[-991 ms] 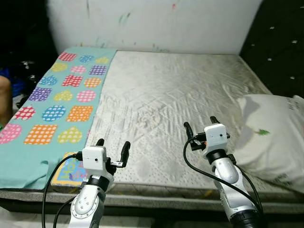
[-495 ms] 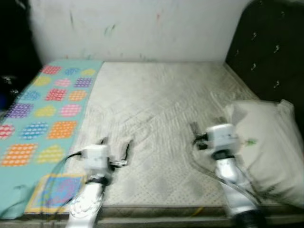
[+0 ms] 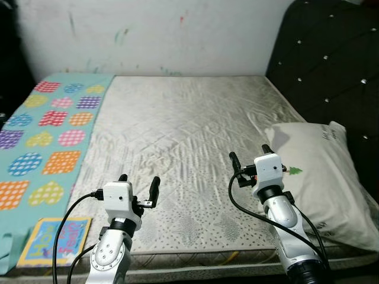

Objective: Clean up the room

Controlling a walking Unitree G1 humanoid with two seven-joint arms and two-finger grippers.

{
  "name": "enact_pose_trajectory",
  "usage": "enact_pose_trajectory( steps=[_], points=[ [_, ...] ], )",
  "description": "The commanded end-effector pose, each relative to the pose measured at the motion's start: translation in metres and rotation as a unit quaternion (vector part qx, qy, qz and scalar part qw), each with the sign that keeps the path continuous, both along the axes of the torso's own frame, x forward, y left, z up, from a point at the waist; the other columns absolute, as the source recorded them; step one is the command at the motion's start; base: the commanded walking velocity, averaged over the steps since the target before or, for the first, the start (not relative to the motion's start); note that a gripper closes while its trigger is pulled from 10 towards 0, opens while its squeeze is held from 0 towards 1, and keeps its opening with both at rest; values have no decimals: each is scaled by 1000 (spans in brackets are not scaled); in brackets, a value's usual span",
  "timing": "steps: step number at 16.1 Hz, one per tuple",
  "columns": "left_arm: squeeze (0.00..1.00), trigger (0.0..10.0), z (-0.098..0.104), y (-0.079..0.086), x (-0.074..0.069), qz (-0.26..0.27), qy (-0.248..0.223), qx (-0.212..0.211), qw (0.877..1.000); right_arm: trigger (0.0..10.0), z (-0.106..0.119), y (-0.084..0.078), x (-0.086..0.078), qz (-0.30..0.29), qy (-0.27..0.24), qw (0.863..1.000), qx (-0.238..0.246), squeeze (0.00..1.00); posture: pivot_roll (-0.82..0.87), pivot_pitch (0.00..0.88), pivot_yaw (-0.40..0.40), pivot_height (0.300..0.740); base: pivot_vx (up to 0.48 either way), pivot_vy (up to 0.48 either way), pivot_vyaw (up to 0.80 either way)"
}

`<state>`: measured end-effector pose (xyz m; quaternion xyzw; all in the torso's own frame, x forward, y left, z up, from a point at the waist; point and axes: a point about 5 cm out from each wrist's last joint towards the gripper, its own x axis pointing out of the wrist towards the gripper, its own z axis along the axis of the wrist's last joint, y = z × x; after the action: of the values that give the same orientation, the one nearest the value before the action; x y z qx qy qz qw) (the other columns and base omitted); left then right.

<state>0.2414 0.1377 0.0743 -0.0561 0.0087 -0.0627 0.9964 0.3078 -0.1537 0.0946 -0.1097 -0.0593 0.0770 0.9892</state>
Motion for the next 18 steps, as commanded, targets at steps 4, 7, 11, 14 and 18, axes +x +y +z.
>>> enact_pose_trajectory(
  steps=[4, 7, 11, 14, 18],
  points=[
    [0, 10000, -2, -1, -1, -3, 2, 5, 1000, 10000, 5, 2, 3, 3, -10, 1000, 1, 0, -50, 0, -28, 740, 0, -178, 0],
    [0, 10000, -2, -1, -1, -3, 3, 2, 1000, 10000, 6, 2, 3, 4, -11, 1000, 3, 0, -52, 0, -28, 740, 0, -379, 0],
    [0, 10000, -2, -2, -1, -3, 4, 0, 1000, 10000, 6, 2, 3, 5, -12, 1000, 0, 0, -54, 0, -30, 740, 0, -379, 0],
    [0, 10000, -3, -3, -1, -3, 5, -1, 1000, 10000, 6, 1, 3, 5, -11, 1000, -1, 0, -56, 0, -29, 740, 0, -379, 0],
    [0, 10000, -4, -4, 0, -4, 5, -2, 1000, 10000, 6, 1, 2, 8, -9, 1000, -3, 0, -58, 0, -40, 740, 0, -380, 0]
  ],
)
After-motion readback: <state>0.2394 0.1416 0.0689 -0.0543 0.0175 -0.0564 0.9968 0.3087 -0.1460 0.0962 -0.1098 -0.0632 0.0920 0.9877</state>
